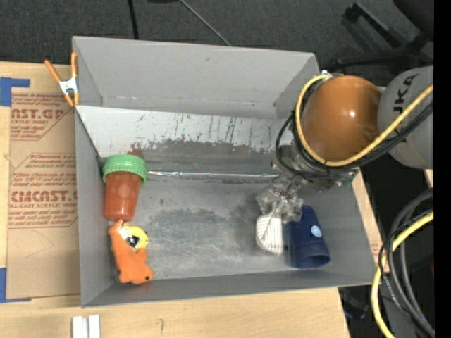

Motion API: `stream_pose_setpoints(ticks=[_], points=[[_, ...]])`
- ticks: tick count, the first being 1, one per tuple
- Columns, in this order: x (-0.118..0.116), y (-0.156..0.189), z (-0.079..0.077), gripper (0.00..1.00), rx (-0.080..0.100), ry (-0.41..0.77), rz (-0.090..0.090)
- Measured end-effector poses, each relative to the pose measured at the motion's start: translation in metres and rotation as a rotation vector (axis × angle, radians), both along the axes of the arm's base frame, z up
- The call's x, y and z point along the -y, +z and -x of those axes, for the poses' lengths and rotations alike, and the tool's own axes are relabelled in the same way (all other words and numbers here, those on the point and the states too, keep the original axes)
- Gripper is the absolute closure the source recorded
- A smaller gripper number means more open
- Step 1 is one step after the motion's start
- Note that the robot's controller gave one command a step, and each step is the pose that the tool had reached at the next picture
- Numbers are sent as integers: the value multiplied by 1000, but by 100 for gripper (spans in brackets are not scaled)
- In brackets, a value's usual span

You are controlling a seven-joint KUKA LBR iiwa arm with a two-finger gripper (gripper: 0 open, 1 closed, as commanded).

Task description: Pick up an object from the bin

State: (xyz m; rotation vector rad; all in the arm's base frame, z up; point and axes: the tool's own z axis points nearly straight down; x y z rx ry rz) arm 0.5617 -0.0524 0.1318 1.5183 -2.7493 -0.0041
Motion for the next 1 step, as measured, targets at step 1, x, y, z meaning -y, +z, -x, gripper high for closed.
stream_pose_setpoints(ticks=[1], points=[[0,18,-1,100,3,0,0]])
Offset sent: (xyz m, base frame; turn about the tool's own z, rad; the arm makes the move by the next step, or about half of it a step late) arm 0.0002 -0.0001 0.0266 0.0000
